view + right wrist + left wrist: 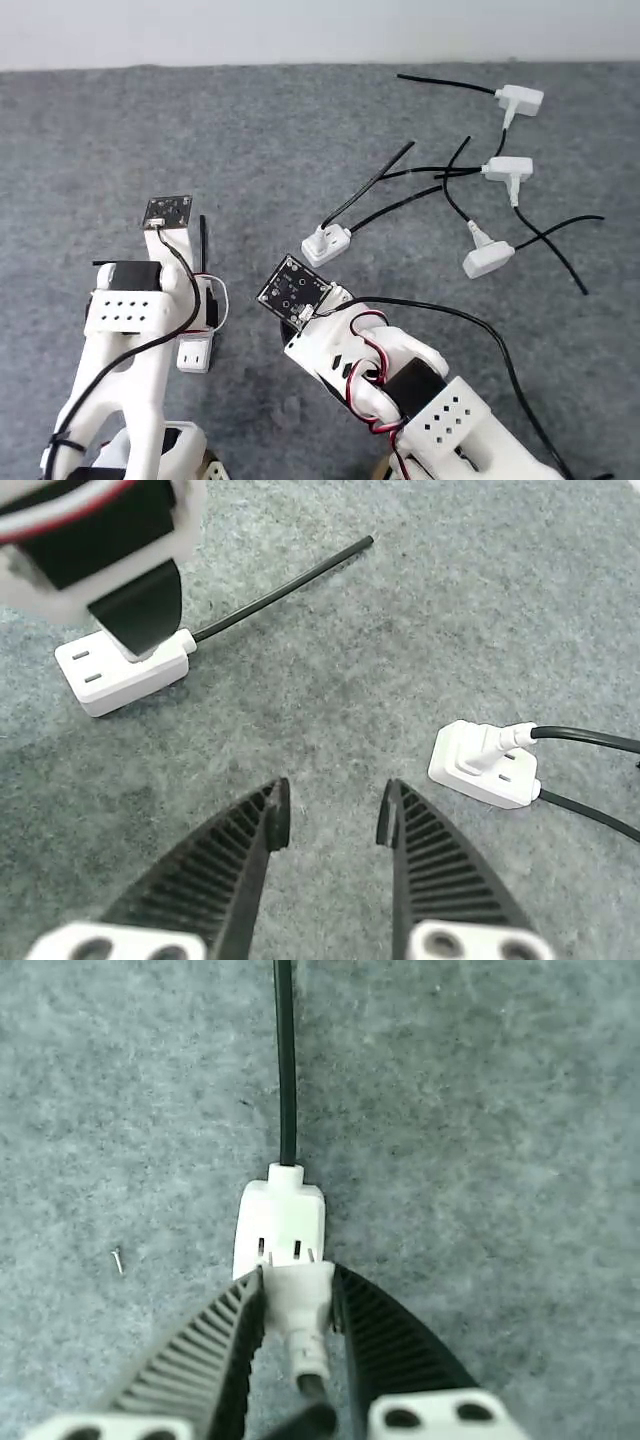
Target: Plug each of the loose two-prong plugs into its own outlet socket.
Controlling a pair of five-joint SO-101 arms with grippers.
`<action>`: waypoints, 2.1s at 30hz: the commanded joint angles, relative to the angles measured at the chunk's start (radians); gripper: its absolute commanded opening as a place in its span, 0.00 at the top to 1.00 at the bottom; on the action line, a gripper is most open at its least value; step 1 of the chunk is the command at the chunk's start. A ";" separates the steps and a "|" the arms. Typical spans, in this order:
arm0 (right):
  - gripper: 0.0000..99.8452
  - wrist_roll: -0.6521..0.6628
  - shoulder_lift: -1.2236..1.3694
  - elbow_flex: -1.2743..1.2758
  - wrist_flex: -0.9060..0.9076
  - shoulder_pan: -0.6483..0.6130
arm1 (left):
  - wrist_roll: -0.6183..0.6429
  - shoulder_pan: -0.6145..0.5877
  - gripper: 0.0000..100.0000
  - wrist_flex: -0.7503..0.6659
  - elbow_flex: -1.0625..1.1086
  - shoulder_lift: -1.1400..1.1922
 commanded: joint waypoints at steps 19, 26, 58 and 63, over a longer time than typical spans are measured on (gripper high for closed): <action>0.84 -0.012 -0.008 -0.060 0.005 0.004 | 0.006 0.006 0.99 0.049 -0.047 -0.037; 0.84 -0.012 -0.007 -0.060 0.005 0.004 | 0.008 0.006 0.99 0.057 -0.045 -0.037; 0.84 -0.012 -0.007 -0.060 0.005 0.004 | 0.006 -0.028 0.99 0.014 0.002 -0.029; 0.84 -0.012 -0.007 -0.060 0.005 0.004 | 0.005 -0.031 0.99 -0.069 0.099 -0.028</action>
